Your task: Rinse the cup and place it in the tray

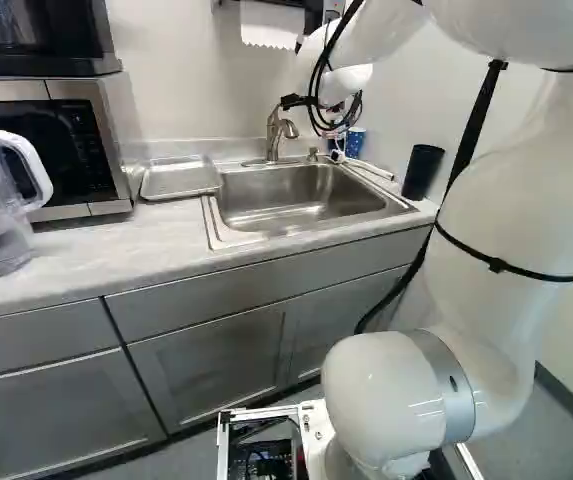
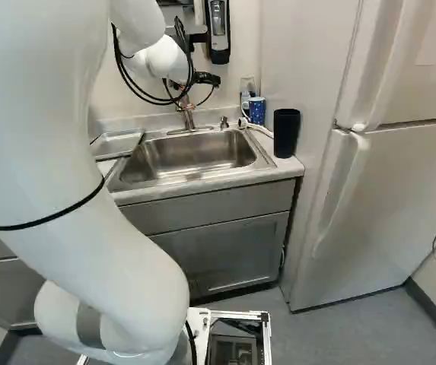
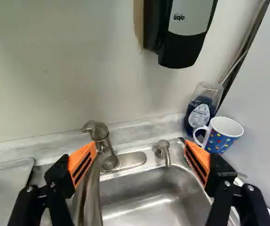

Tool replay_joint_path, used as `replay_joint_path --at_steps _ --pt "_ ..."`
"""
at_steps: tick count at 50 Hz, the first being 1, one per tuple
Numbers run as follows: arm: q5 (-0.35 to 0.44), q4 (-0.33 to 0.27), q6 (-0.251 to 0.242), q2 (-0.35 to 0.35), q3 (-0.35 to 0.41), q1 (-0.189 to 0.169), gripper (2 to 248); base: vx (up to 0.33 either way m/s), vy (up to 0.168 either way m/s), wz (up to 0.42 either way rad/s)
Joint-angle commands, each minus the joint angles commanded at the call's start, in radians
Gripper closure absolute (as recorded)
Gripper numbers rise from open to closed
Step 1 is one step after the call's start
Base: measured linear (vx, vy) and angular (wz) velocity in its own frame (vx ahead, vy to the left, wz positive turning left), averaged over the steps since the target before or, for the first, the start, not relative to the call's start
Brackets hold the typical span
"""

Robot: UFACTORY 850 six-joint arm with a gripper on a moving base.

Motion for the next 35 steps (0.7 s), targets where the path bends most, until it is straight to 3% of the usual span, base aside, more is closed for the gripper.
replay_joint_path --at_steps 35 --pt "-0.003 0.0 0.0 -0.126 -0.135 0.019 3 0.0 0.0 0.0"
